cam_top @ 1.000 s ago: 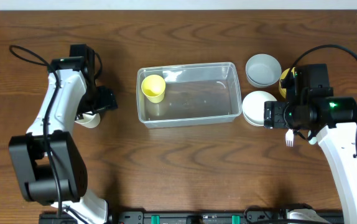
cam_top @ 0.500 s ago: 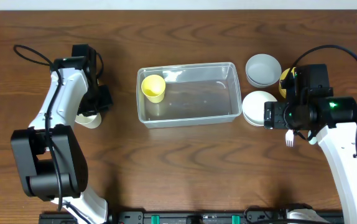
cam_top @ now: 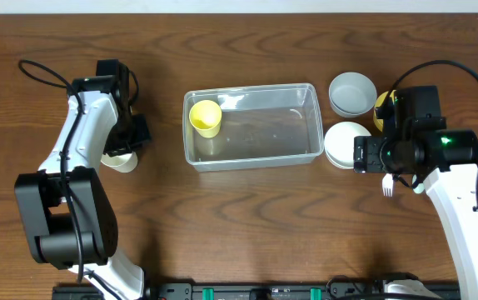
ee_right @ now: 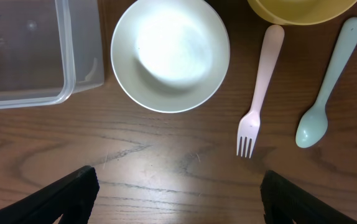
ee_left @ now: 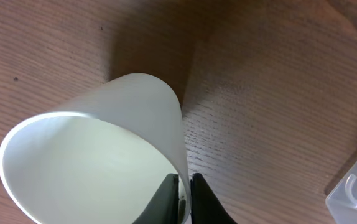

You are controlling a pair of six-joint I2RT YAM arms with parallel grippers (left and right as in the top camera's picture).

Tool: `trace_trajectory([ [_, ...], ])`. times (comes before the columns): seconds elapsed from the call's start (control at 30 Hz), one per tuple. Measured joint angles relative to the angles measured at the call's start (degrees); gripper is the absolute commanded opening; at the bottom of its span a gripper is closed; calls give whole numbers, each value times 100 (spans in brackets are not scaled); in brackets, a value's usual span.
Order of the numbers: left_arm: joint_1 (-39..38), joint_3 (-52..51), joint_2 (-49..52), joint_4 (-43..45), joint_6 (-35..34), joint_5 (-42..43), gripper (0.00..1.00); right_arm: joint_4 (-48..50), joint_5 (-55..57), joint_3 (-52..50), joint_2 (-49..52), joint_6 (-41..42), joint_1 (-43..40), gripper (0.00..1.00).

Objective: Pack container
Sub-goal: 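Release the yellow cup and move the left gripper to the white cup, then carry the white cup with the left gripper and stack it in the yellow cup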

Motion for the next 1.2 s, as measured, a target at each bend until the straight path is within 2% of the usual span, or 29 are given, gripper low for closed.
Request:
trace_trajectory([
  [0.3,-20,2,-11,-57,9,-2,6,0,0,0,0,0,0,85],
  [0.47,-245,315,-243,-476,11,-2,6,0,0,0,0,0,0,85],
  [0.63,-929,1213,-874,-761,39,-2,6,0,0,0,0,0,0,85],
  [0.8,-1932,1698,-1285,-452,173,13,6,0,0,0,0,0,0,85],
  [0.93,-2334,1711,-1106,-138,210,15,6,-2,0,0,0,0,0,85],
  [1.2,-2441,1709,-232,170,227,13,6,0,0,0,0,0,0,85],
])
